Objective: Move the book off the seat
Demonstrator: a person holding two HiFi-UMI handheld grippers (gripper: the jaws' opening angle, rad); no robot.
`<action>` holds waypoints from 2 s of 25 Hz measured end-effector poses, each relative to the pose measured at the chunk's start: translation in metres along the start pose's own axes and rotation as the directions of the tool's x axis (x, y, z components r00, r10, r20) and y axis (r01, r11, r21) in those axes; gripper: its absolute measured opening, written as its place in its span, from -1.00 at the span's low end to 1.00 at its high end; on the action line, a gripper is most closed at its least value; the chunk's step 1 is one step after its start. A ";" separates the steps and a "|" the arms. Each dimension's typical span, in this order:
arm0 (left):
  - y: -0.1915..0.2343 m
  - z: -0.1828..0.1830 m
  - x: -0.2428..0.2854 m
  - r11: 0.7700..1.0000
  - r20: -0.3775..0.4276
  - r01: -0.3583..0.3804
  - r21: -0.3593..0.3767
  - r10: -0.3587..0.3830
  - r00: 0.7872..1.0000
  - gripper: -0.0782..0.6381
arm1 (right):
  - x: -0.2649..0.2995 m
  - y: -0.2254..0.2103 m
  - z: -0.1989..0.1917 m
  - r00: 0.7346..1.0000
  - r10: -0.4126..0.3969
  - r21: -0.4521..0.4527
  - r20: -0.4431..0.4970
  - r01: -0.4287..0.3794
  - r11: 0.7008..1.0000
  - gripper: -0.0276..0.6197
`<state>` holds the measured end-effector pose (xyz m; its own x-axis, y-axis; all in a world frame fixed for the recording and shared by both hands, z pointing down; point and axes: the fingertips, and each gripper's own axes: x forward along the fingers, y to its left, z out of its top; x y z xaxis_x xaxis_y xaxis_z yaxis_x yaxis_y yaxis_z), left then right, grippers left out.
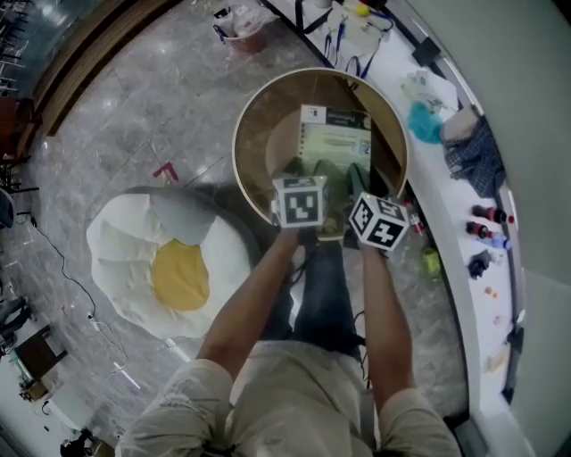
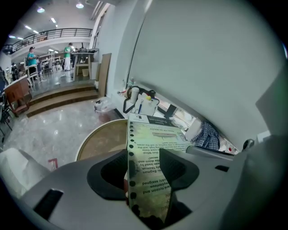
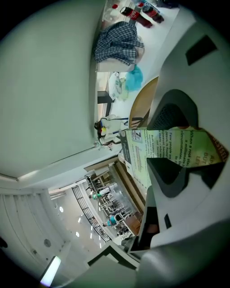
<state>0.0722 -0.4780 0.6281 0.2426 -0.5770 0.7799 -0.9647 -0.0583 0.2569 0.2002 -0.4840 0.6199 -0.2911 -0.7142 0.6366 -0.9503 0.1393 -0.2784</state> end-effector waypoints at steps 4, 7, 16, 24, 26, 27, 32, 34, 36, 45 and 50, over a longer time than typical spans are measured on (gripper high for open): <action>-0.002 -0.025 0.042 0.998 -0.072 -0.036 -0.044 0.033 0.997 -0.15 | 0.033 -0.028 -0.018 0.998 0.020 -0.010 -0.058 -0.020 1.000 -0.30; -0.002 -0.044 0.072 0.997 -0.121 -0.051 -0.066 0.043 0.992 -0.15 | 0.056 -0.046 -0.037 0.995 0.025 0.004 -0.092 -0.025 1.000 -0.30; 0.014 -0.083 0.144 0.989 -0.185 -0.103 -0.110 0.082 0.979 -0.15 | 0.120 -0.077 -0.087 0.982 0.054 -0.004 -0.180 -0.055 0.998 -0.30; 0.022 -0.108 0.172 0.982 -0.211 -0.129 -0.137 0.099 0.973 -0.14 | 0.142 -0.088 -0.114 0.973 0.073 -0.004 -0.221 -0.076 0.997 -0.30; 0.024 -0.113 0.178 0.980 -0.223 -0.142 -0.140 0.108 0.969 -0.14 | 0.146 -0.090 -0.121 0.968 0.080 -0.003 -0.239 -0.083 0.997 -0.30; 0.025 -0.116 0.181 0.979 -0.233 -0.147 -0.138 0.112 0.966 -0.14 | 0.149 -0.091 -0.125 0.966 0.079 0.000 -0.247 -0.082 0.997 -0.30; 0.024 -0.124 0.191 0.981 -0.265 -0.153 -0.123 0.116 0.957 -0.14 | 0.156 -0.098 -0.135 0.964 0.069 0.022 -0.258 -0.066 0.998 -0.30; 0.026 -0.123 0.191 0.981 -0.260 -0.155 -0.120 0.120 0.958 -0.14 | 0.157 -0.096 -0.135 0.963 0.074 0.018 -0.258 -0.072 0.997 -0.30; 0.026 -0.123 0.190 0.981 -0.258 -0.153 -0.120 0.118 0.959 -0.14 | 0.157 -0.096 -0.135 0.963 0.081 0.022 -0.258 -0.078 0.997 -0.30; 0.019 -0.108 0.176 0.981 -0.214 -0.160 -0.107 0.134 0.968 -0.14 | 0.148 -0.100 -0.105 0.979 0.046 0.014 -0.197 -0.044 0.999 -0.29; 0.009 -0.064 0.147 0.986 -0.122 -0.141 -0.086 0.130 0.984 -0.14 | 0.127 -0.084 -0.050 0.990 0.075 -0.041 -0.119 -0.080 0.996 -0.29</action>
<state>0.1057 -0.5113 0.7812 0.1259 -0.4764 0.8702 -0.9767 0.0941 0.1929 0.2374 -0.5517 0.7601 -0.3724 -0.6153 0.6948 -0.9276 0.2244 -0.2985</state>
